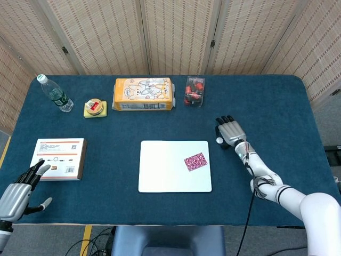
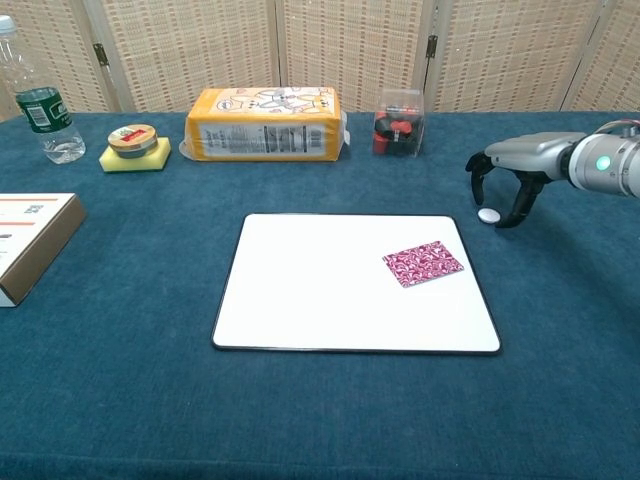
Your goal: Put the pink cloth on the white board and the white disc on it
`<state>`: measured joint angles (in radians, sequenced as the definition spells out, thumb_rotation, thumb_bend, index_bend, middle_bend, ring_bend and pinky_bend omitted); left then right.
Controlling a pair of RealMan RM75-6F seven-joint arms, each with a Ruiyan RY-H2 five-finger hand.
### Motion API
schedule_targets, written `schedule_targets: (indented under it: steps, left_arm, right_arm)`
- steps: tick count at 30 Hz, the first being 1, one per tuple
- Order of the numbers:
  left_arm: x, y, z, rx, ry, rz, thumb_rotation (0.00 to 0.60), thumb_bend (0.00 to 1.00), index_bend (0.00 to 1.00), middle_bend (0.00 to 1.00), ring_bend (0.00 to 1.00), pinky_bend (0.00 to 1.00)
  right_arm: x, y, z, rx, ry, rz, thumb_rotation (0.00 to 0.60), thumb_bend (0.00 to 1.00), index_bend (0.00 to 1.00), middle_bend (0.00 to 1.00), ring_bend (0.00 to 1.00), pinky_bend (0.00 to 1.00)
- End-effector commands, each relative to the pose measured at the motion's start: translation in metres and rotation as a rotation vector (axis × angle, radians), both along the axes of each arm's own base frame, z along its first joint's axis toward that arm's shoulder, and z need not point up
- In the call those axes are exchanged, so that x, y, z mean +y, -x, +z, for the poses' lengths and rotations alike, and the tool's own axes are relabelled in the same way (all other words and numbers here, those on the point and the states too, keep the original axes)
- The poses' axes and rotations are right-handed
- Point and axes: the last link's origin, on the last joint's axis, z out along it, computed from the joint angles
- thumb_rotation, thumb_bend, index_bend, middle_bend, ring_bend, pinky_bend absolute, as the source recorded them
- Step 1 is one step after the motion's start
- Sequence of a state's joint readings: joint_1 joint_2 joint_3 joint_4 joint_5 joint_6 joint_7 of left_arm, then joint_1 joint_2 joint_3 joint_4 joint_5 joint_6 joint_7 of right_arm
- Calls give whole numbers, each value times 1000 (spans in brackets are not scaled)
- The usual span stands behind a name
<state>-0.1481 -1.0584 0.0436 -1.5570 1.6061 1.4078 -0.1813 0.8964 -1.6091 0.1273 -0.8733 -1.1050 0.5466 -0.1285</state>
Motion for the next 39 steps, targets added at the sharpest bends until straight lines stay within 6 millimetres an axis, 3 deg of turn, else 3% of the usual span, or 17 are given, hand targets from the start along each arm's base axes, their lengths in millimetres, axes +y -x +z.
schedule_targets:
  steps: [1,21,28,33,39]
  left_arm:
    - [1,0,0,1,0,2,600,294,0,39,99,218]
    - [4,2,-1,-9,5,-9,600,294,0,39,100,218]
    - [4,0,-1,-10,7,-18,600,294,0,39,100,218]
    - [3,-1,-1,-16,7,-24,600,294,0,39,100,218]
    - [2,-1,2,-18,-9,-23,600,293,0,39,100,218]
  right_arm:
    - [0,0,-1,1,-4,-1,600,156,435,90,0,0]
    - [-6,-1,-6,-6,-6,-7,600,183,544,128,0,0]
    - [-6,-14,6,-58,10,23,600,183,550,129,0,0]
    - [7,-29,14,-104,-19,54,600,184,550,129,0,0]
    - [40,-47,15,-124,-93,105,600,183,550,129,0,0]
